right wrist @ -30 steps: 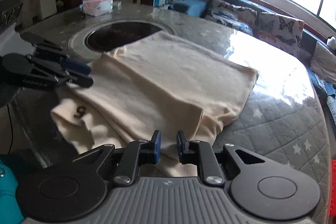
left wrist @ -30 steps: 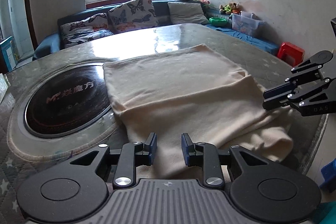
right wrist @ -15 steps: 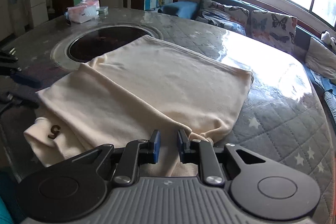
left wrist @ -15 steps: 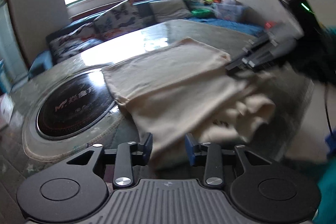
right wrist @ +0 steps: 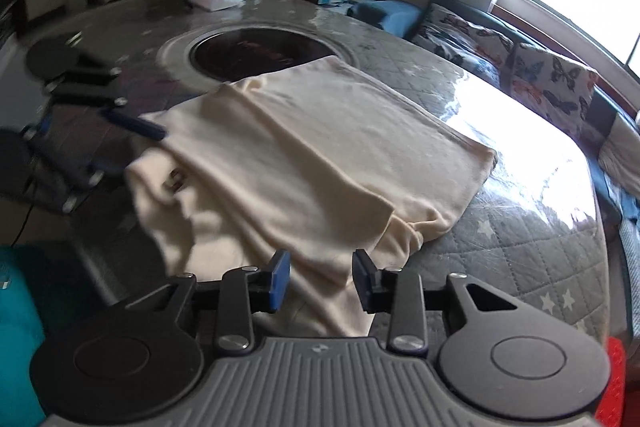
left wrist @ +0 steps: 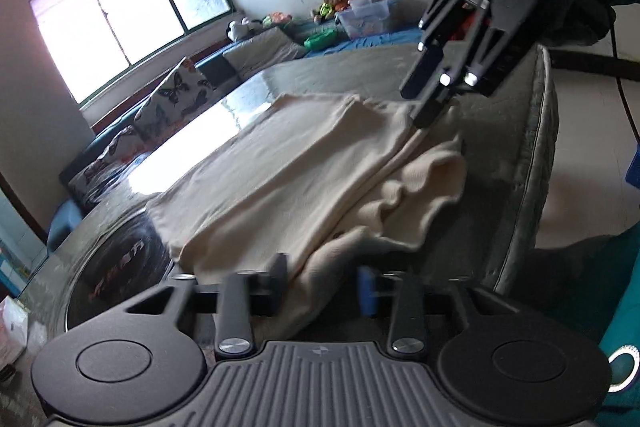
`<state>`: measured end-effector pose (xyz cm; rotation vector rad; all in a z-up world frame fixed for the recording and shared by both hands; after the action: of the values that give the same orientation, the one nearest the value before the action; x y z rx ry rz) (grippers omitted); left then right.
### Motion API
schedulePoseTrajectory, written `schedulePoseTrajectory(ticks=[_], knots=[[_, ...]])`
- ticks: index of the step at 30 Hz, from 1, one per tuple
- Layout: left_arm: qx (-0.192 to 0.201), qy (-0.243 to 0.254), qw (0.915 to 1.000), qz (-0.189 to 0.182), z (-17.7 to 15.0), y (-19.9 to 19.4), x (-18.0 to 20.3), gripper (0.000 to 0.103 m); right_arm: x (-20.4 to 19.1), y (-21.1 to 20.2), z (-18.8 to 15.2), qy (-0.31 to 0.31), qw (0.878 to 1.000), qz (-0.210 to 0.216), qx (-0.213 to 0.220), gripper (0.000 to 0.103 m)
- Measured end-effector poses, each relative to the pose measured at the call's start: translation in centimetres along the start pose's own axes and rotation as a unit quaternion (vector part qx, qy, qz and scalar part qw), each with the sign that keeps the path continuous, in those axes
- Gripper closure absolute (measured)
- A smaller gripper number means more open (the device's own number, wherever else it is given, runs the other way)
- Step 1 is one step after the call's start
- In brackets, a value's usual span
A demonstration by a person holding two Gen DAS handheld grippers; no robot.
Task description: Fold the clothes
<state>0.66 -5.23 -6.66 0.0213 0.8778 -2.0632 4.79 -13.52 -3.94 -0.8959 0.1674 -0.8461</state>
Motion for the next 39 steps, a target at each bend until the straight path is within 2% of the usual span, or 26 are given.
schedulePoseTrajectory(ticks=[2,4,6,7,8,11,13,15,17,20,21,23,32,33,35,37,39], knots=[[0.007,-0.019,0.9998,-0.005,0.5,-0.1,-0.8,0.088,-0.6,-0.6,-0.2,-0.023,1.000,0.004,-0.002,0.060],[0.010,-0.046,0.9989,-0.004,1.0,0.0,-2.2,0.089,-1.2,-1.1,-0.4,-0.048,0.999,0.012,-0.005,0.060],[0.012,-0.075,0.9971,-0.004,1.6,0.4,-3.6,0.091,-2.0,-1.3,-0.4,-0.074,0.997,0.016,0.000,0.054],[0.012,-0.088,0.9961,-0.006,1.8,0.7,-4.1,0.091,-2.4,-1.4,-0.5,-0.086,0.996,0.019,0.002,0.042],[0.012,-0.099,0.9950,-0.007,2.0,1.0,-4.6,0.091,-2.8,-1.4,-0.5,-0.099,0.995,0.021,0.005,0.036],[0.008,-0.122,0.9924,-0.010,2.4,1.9,-5.7,0.091,-2.6,-0.3,-0.1,-0.083,0.996,0.027,0.008,0.036],[0.005,-0.130,0.9915,-0.013,2.4,2.1,-5.8,0.091,-2.4,0.4,0.2,-0.072,0.997,0.031,0.010,0.039],[0.003,-0.133,0.9909,-0.016,2.3,2.1,-5.7,0.090,-2.3,1.1,0.5,-0.062,0.997,0.035,0.012,0.048],[0.001,-0.126,0.9919,-0.015,2.0,1.8,-5.5,0.087,-2.1,1.8,0.8,-0.052,0.998,0.040,0.014,0.067],[0.002,-0.110,0.9938,-0.012,1.3,1.0,-5.0,0.077,-1.9,2.8,1.2,-0.036,0.998,0.046,0.018,0.084],[0.002,-0.103,0.9946,-0.011,1.1,0.7,-4.8,0.075,-1.6,2.7,1.4,-0.022,0.998,0.049,0.019,0.086],[0.001,-0.088,0.9961,-0.005,0.5,0.3,-4.5,0.064,-1.2,2.6,1.6,-0.011,0.998,0.051,0.022,0.088],[-0.016,-0.018,0.9995,0.019,-1.7,0.8,-3.3,0.065,-0.6,1.6,2.2,0.017,0.998,0.047,0.036,0.091],[-0.018,-0.011,0.9995,0.023,-1.9,1.0,-3.3,0.067,-0.6,1.4,2.3,0.017,0.998,0.045,0.039,0.091],[-0.018,-0.015,0.9994,0.025,-1.9,1.1,-3.6,0.086,-0.6,1.0,2.4,0.018,0.998,0.043,0.045,0.092],[-0.015,-0.022,0.9993,0.025,-1.9,1.0,-3.9,0.092,-0.7,0.7,2.6,0.019,0.998,0.040,0.050,0.093],[-0.008,-0.029,0.9992,0.025,-1.6,0.5,-4.2,0.094,-0.7,0.3,2.7,0.020,0.998,0.038,0.056,0.093]])
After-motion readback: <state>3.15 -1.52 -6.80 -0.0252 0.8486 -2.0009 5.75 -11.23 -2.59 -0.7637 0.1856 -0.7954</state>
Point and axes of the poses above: each gripper's, at about its wrist camera, not at the fingertips, and y roughly the way its jaws point, x to its right, z to its top, the point moved 8 cm from there along y, roughly the way its jaws point, and after that the axes turned 2 degrees about -y, right-handed, at the moved point
